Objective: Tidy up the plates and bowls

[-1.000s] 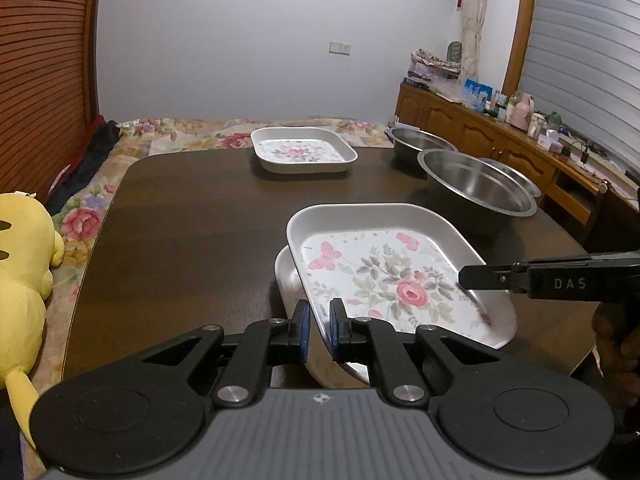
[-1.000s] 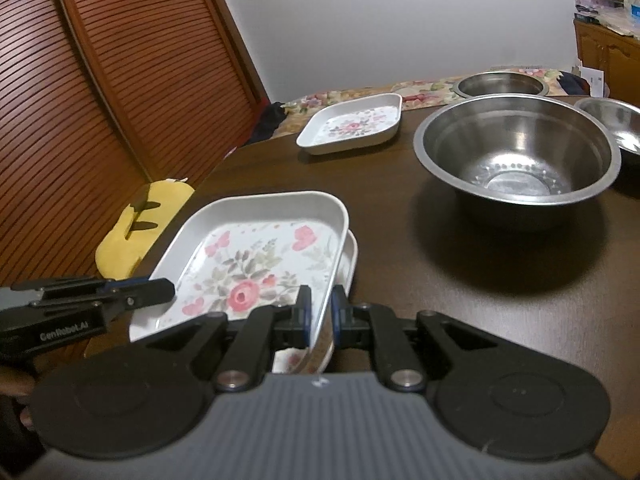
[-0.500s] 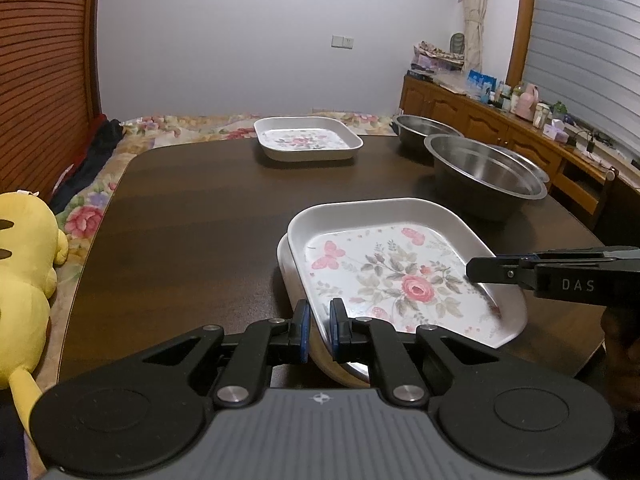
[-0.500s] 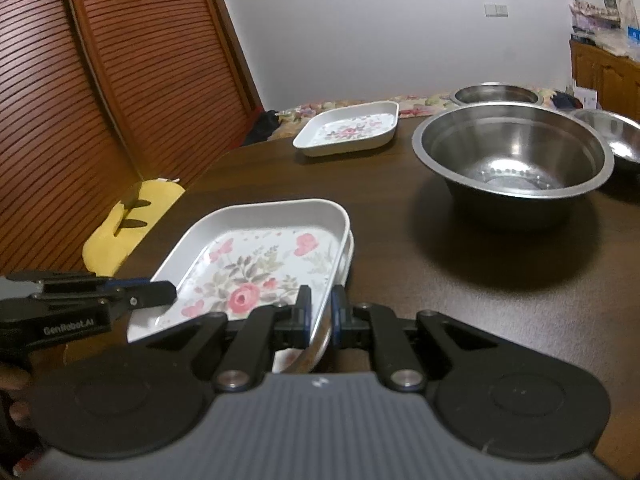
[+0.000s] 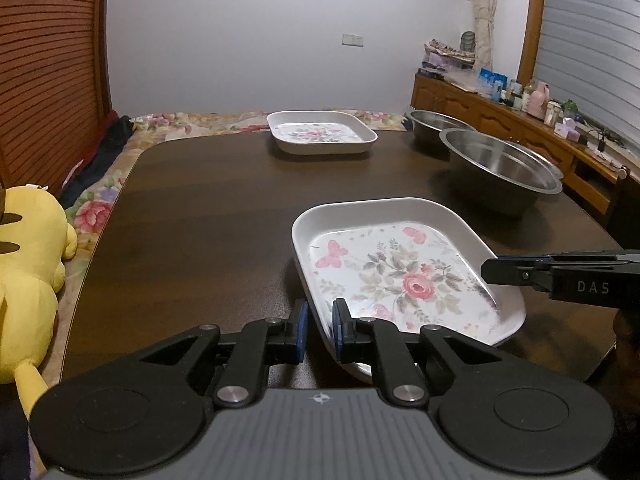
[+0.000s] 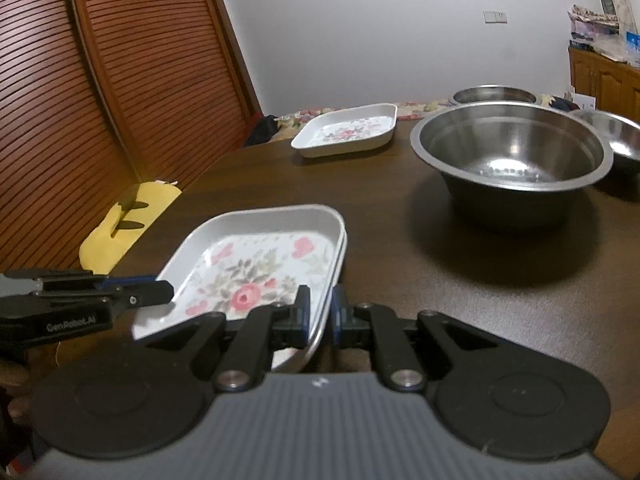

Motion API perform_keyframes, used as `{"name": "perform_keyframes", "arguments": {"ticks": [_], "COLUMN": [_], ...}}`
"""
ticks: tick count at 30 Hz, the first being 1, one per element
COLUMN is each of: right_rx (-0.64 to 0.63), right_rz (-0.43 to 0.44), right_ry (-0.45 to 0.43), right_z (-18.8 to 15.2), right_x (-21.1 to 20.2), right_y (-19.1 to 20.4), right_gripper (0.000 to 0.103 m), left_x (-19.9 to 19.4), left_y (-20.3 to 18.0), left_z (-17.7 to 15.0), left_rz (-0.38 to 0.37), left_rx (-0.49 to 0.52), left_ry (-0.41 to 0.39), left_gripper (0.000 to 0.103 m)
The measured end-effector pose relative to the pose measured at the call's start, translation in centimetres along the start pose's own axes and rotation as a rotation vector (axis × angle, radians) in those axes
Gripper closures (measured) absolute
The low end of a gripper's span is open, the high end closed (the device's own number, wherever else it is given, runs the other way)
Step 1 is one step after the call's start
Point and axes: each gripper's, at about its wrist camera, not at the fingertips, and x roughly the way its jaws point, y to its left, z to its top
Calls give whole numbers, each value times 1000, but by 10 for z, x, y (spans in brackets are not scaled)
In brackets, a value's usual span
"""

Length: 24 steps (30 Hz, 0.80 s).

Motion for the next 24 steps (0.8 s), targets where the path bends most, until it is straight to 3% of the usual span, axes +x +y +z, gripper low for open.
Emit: {"name": "perform_keyframes", "arguments": {"ticks": [24], "right_rx": [-37], "right_rz": [-5], "right_ry": [-50], "right_z": [5], "right_x": [-15], "right_y": [11], "right_gripper": [90], "left_x": [-14], "left_y": [-4], "left_z": [25], "left_rz": [-10], "left_rx": [29], "left_ry": [-79], "left_gripper": [77]}}
